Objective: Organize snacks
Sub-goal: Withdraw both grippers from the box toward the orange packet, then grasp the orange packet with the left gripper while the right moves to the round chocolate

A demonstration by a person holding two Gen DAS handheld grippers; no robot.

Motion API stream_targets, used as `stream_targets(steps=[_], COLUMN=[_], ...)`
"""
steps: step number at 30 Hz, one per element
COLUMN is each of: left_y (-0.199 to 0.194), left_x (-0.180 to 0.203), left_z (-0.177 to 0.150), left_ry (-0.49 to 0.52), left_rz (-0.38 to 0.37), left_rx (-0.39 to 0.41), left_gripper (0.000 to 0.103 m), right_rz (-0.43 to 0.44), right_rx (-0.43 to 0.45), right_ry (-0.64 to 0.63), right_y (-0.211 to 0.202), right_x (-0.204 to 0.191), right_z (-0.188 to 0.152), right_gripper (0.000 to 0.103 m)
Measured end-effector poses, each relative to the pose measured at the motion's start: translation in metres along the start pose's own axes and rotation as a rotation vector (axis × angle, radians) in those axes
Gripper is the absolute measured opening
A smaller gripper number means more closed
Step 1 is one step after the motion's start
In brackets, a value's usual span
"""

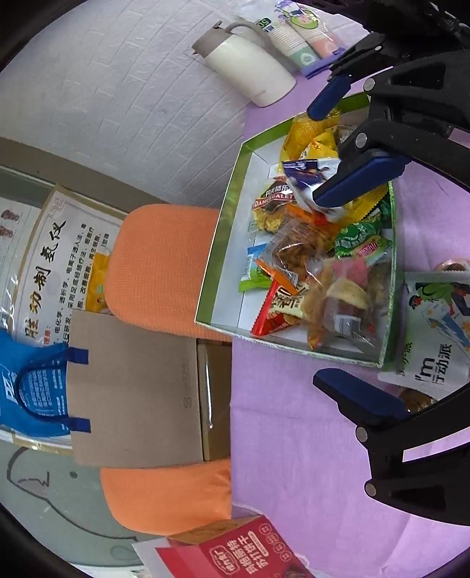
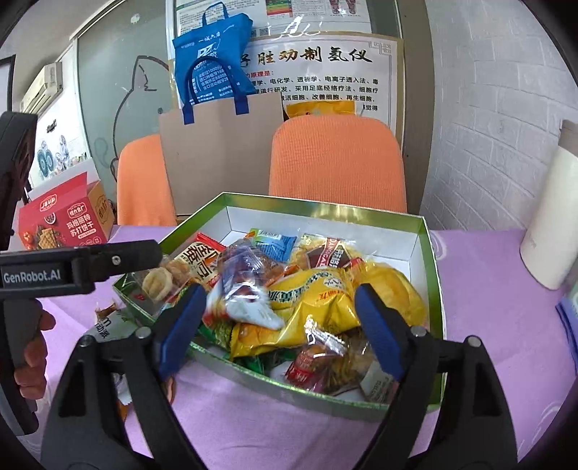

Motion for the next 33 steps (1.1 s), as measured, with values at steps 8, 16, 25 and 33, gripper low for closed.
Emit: stream_targets(steps=[8, 16, 25, 33], left_y=[-0.030, -0.067, -0.116, -0.134], left_x=[-0.006, -0.009, -0.018, -0.060], left_z=[-0.009, -0.030, -0.067, -0.115], left_ry=[0.004, 0.010, -0.015, -0.072], left_rz=[0.045, 0.052, 0.005, 0.091], left_rx=[0.023, 0.050, 0.070, 0.025], left_gripper=[0.096, 0.100, 0.103, 0.103], right_rz=[0.074, 0.078, 0.098, 0.201], right_rx=[-0.020, -0.011, -0.023, -0.066], right_ry=[0.095, 0.022, -0.064, -0.061], right_y=[-0.028, -0.062, -0.088, -0.094], right_x=[-0.005, -0.026, -0.058, -0.095], right_z=[-0.008, -0.022, -0.054, -0.095], right_gripper=[0.099, 0.102, 0.102, 0.102])
Point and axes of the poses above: each gripper's, at about its wrist camera, not at the fingertips, and y roughly the way its jaws point, x to its right, z to its top, the point moved 7 cm from there along y, roughly the way its jaws point, and after that the axes turned 4 degrees about -y, right-handed, at the moved point
